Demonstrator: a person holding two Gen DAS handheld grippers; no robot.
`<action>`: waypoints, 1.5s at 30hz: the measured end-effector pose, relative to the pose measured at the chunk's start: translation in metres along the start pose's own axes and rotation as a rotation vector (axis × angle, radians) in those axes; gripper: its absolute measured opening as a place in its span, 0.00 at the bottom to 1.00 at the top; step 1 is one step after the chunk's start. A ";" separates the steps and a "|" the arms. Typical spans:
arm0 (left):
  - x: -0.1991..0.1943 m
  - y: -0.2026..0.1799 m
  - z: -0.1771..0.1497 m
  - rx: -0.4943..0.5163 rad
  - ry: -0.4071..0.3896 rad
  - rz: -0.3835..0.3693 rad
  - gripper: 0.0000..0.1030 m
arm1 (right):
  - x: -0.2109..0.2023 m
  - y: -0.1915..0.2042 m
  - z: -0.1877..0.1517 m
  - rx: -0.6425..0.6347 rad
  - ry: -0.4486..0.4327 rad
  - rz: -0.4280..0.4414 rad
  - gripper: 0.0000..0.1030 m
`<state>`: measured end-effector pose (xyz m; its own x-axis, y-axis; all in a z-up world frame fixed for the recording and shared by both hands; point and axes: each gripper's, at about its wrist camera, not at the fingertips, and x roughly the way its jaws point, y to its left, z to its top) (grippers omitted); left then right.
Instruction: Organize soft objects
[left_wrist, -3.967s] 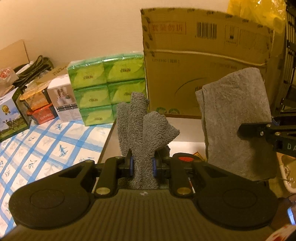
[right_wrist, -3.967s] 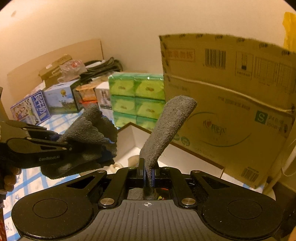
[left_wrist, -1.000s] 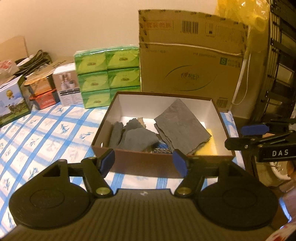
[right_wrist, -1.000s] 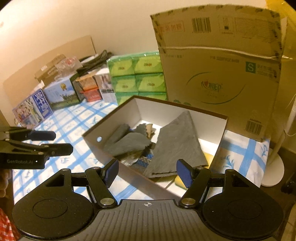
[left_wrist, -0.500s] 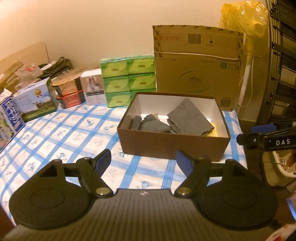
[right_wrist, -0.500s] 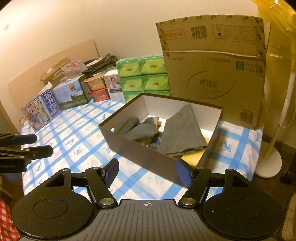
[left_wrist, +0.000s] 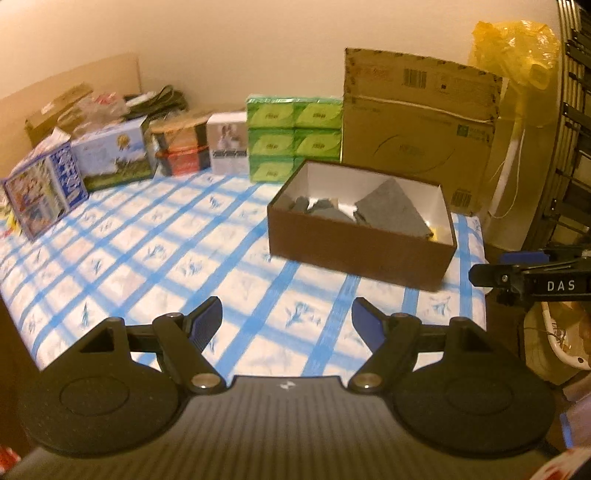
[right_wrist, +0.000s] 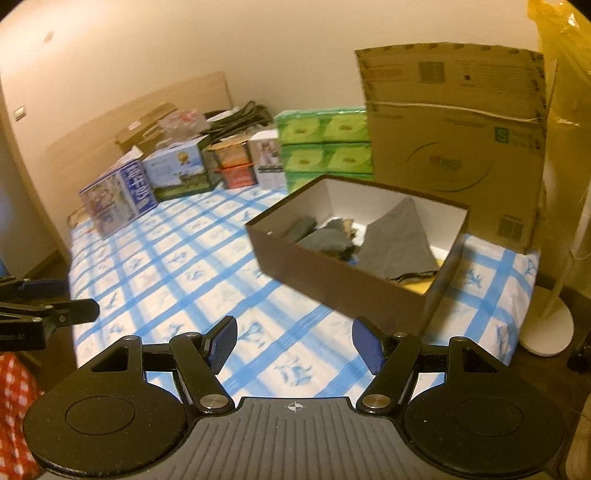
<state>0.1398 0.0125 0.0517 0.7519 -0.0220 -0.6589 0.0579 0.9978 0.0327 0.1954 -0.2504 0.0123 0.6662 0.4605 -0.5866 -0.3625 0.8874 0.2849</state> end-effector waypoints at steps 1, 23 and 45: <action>-0.003 0.001 -0.004 -0.010 0.007 0.003 0.73 | -0.001 0.003 -0.003 -0.004 0.005 0.008 0.67; -0.037 -0.003 -0.074 -0.112 0.134 0.055 0.72 | -0.010 0.032 -0.062 -0.073 0.143 0.071 0.67; -0.050 -0.021 -0.101 -0.144 0.169 0.054 0.71 | -0.021 0.056 -0.093 -0.105 0.207 0.108 0.67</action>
<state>0.0348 -0.0008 0.0083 0.6297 0.0304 -0.7762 -0.0831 0.9961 -0.0285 0.1007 -0.2121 -0.0298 0.4759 0.5286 -0.7030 -0.4972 0.8210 0.2807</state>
